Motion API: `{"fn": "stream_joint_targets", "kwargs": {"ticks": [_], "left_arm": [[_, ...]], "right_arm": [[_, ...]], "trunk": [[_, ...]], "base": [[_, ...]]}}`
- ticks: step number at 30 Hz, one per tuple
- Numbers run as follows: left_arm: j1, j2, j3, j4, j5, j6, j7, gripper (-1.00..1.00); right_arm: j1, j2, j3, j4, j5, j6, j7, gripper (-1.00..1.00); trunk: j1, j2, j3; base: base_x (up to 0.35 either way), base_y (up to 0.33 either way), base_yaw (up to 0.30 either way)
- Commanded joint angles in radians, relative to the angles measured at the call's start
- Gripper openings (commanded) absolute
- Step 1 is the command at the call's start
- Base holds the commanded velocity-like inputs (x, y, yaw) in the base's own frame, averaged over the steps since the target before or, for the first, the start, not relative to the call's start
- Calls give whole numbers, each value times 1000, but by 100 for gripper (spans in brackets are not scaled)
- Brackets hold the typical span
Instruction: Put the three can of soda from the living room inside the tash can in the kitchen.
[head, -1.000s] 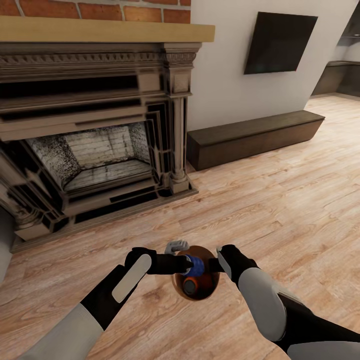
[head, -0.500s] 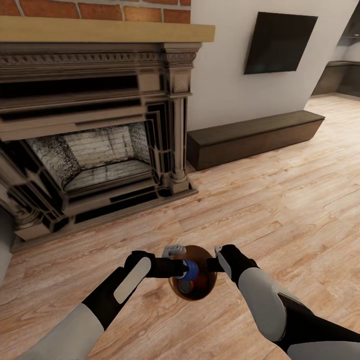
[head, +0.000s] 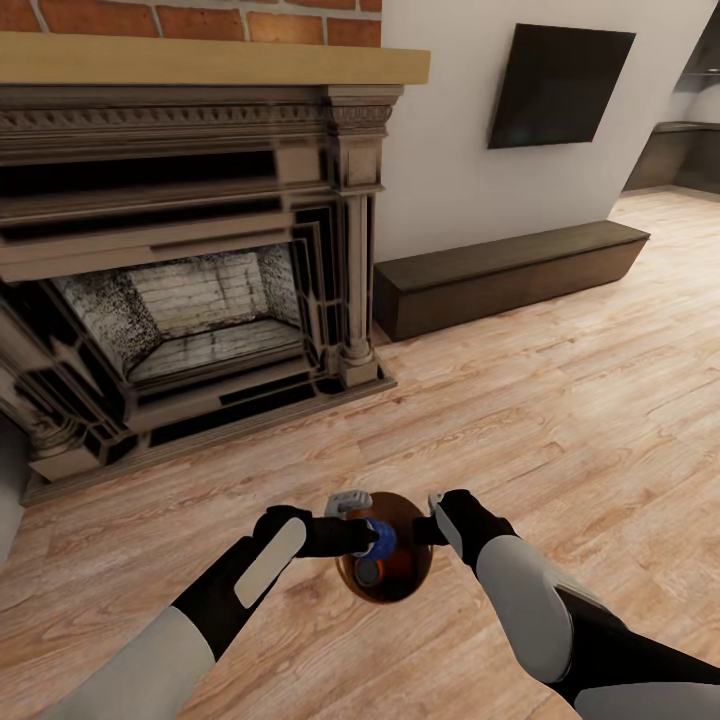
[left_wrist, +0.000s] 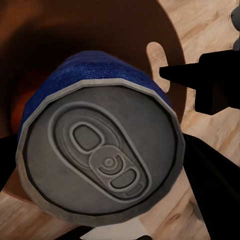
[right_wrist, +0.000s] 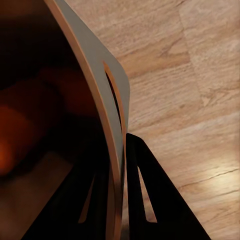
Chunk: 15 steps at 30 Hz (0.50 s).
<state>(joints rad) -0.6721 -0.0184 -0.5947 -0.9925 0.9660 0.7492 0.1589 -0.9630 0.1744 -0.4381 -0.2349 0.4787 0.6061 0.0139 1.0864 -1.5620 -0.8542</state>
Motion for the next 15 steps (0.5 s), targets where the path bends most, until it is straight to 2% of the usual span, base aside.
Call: {"fn": "stream_joint_targets", "kwargs": {"ticks": [1, 8, 15], "left_arm": [[0, -3, 0, 10, -2, -8, 1, -100], [-1, -19, 1, 28, -72, -22, -22, -100], [-1, -34, 1, 78, -87, -37, -37, -100]], "right_arm": [[0, 0, -4, 0, -12, 0, 6, -100], [0, 0, -4, 0, -12, 1, 6, -100], [0, 0, -4, 1, -13, 3, 6, -100]], "trunk": [[0, 0, 0], [0, 0, 0], [0, 0, 0]], "base": [[0, 0, 0], [0, 0, 0], [0, 0, 0]]}}
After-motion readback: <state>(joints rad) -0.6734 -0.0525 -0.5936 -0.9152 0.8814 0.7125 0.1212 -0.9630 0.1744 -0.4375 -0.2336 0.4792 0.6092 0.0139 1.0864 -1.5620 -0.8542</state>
